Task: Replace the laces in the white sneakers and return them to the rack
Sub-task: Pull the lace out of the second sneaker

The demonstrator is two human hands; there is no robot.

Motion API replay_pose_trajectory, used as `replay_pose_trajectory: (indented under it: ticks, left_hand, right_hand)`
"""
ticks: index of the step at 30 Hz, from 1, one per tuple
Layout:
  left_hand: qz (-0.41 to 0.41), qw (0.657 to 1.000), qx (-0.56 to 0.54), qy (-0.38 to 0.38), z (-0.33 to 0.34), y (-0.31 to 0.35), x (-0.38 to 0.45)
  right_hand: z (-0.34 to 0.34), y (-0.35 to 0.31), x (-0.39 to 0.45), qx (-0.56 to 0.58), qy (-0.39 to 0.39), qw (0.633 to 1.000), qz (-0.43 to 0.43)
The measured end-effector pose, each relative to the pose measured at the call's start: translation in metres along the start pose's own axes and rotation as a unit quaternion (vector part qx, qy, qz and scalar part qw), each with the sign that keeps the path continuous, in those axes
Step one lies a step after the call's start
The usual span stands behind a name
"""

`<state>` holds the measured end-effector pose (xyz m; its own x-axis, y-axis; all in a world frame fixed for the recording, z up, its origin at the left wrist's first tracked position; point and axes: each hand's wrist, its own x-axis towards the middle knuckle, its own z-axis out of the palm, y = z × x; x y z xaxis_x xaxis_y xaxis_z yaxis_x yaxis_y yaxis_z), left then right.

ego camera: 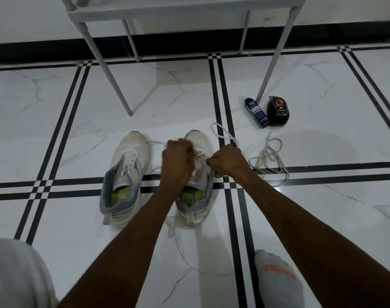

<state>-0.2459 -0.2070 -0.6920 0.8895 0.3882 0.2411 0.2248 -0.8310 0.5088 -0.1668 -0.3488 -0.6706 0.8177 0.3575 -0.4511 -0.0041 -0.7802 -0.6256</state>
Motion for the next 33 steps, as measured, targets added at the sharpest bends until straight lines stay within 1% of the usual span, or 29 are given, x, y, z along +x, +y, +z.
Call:
replay_pose_trajectory:
  ticks: [1,2,3,4,5,6,7,8,9,10,11,12,14,15,16,17,18,19,20,21,22,23,24,25,27,28,30,32,33]
  left_hand:
    - [-0.109,0.988,-0.089,0.071,-0.006,-0.003,0.003]
    - [-0.206,0.958,-0.155,0.121,-0.010,-0.010,0.004]
    - [-0.261,0.938,-0.179,0.142,-0.014,-0.016,0.006]
    - [-0.282,0.933,-0.180,0.136,-0.018,-0.016,0.005]
    - [-0.259,0.941,-0.184,0.118,-0.022,-0.015,0.006]
    - [-0.198,0.959,-0.187,0.080,-0.021,-0.011,0.006]
    - [-0.124,0.979,-0.163,0.024,-0.020,-0.005,0.005]
    - [-0.061,0.992,-0.108,-0.032,-0.017,0.001,0.004]
    - [-0.010,0.996,-0.033,-0.078,-0.014,0.007,0.005]
    - [0.029,0.992,0.049,-0.113,-0.011,0.011,0.007]
    - [0.050,0.982,0.117,-0.137,-0.009,0.016,0.008]
    - [0.059,0.974,0.159,-0.151,-0.007,0.019,0.007]
    - [0.064,0.969,0.184,-0.153,-0.005,0.020,0.002]
    - [0.058,0.971,0.184,-0.139,-0.005,0.018,0.002]
    - [0.041,0.978,0.178,-0.103,-0.007,0.013,0.002]
    - [-0.003,0.985,0.170,-0.043,-0.013,0.006,0.004]
    - [-0.080,0.987,0.135,0.038,-0.021,-0.004,0.009]
    - [-0.171,0.977,0.080,0.102,-0.034,-0.013,0.016]
    - [-0.231,0.962,0.036,0.138,-0.041,-0.024,0.022]
    - [-0.247,0.959,0.025,0.135,-0.044,-0.032,0.024]
    - [-0.227,0.967,0.030,0.110,-0.044,-0.033,0.022]
    - [-0.175,0.981,0.027,0.075,-0.040,-0.027,0.017]
    - [-0.105,0.993,0.023,0.042,-0.032,-0.019,0.010]
    - [-0.042,0.999,0.031,0.003,-0.025,-0.009,0.004]
    - [0.044,0.992,0.086,-0.084,-0.006,0.002,-0.002]
    - [0.061,0.985,0.119,-0.112,0.001,0.004,-0.001]
    - [0.092,0.974,0.168,-0.122,0.006,0.002,0.003]
    - [0.122,0.970,0.195,-0.085,0.005,0.000,0.006]
    - [0.101,0.974,0.195,-0.056,-0.001,-0.003,0.006]
  right_hand:
    - [-0.001,0.002,0.001,0.005,0.007,1.000,0.003]
    - [-0.003,0.004,0.000,0.011,0.016,1.000,0.000]
    - [-0.003,0.005,-0.001,0.012,0.022,1.000,-0.009]
    - [-0.002,0.006,-0.003,0.007,0.022,1.000,-0.020]
    - [-0.001,0.005,-0.005,0.001,0.019,0.999,-0.031]
    - [-0.001,0.006,-0.005,0.000,0.015,0.999,-0.033]
    - [0.000,0.005,-0.005,0.005,0.011,0.999,-0.033]
    - [0.000,0.003,-0.005,0.010,0.012,0.999,-0.029]
    - [0.000,0.003,-0.004,0.013,0.016,0.999,-0.029]
    - [-0.001,0.001,-0.004,0.015,0.018,0.999,-0.031]
    - [-0.001,0.000,-0.004,0.017,0.014,0.999,-0.034]
    - [0.000,-0.001,-0.005,0.017,0.008,0.999,-0.034]
    - [0.002,0.000,-0.005,0.021,0.003,0.999,-0.031]
    - [0.003,0.002,-0.004,0.025,0.004,0.999,-0.027]
    - [0.004,0.003,-0.003,0.026,0.007,0.999,-0.024]
    - [0.003,0.004,-0.003,0.023,0.008,0.999,-0.026]
    - [0.003,0.003,-0.003,0.021,0.007,0.999,-0.030]
    - [0.004,0.003,-0.004,0.019,0.004,0.999,-0.033]
    - [0.002,0.002,-0.005,0.013,0.004,0.999,-0.038]
    - [0.002,0.002,-0.005,0.004,0.005,0.999,-0.044]
    - [0.003,0.002,-0.005,-0.004,0.007,0.999,-0.051]
    - [0.003,0.003,-0.004,-0.006,0.008,0.999,-0.052]
    - [0.003,0.002,-0.004,-0.007,0.006,0.999,-0.050]
    - [0.004,0.002,-0.003,-0.007,0.005,0.999,-0.050]
    - [0.004,0.001,-0.001,0.001,0.009,0.999,-0.049]
    - [0.004,0.001,0.000,0.008,0.010,0.999,-0.048]
    - [0.004,0.002,-0.001,0.018,0.007,0.999,-0.042]
    - [0.003,0.003,-0.001,0.032,0.001,0.999,-0.035]
    - [0.002,0.003,-0.001,0.045,-0.004,0.999,-0.030]
